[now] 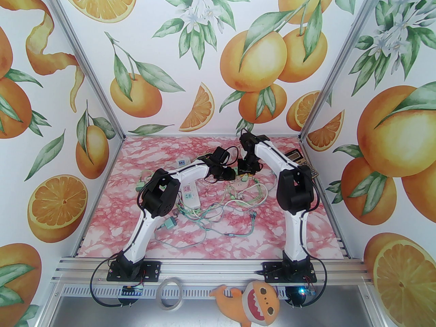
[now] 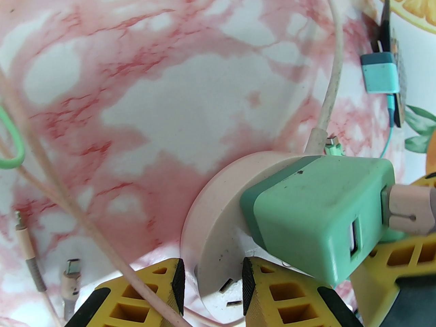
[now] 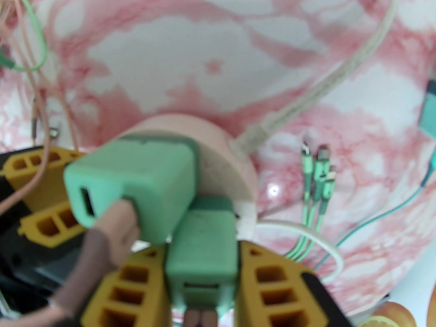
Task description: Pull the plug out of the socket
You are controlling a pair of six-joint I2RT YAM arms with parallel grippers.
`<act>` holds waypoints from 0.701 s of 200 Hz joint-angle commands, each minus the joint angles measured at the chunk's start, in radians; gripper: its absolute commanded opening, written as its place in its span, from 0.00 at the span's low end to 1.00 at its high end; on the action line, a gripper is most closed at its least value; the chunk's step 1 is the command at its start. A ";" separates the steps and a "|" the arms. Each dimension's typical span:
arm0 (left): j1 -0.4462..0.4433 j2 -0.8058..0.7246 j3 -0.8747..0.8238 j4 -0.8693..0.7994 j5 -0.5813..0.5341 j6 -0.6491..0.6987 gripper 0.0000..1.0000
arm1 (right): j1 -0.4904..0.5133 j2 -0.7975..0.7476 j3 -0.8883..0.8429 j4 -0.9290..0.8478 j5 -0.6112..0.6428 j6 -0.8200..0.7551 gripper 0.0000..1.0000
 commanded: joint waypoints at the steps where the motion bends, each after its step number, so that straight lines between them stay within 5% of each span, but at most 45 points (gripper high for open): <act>1: -0.004 0.078 -0.033 -0.164 -0.060 0.028 0.34 | -0.030 -0.088 -0.001 0.018 -0.046 0.020 0.28; 92: -0.013 0.082 -0.036 -0.170 -0.068 0.028 0.34 | 0.193 0.017 0.045 -0.081 0.359 -0.063 0.28; 140: -0.016 0.080 -0.039 -0.175 -0.074 0.029 0.33 | 0.215 0.024 0.067 -0.089 0.383 -0.066 0.28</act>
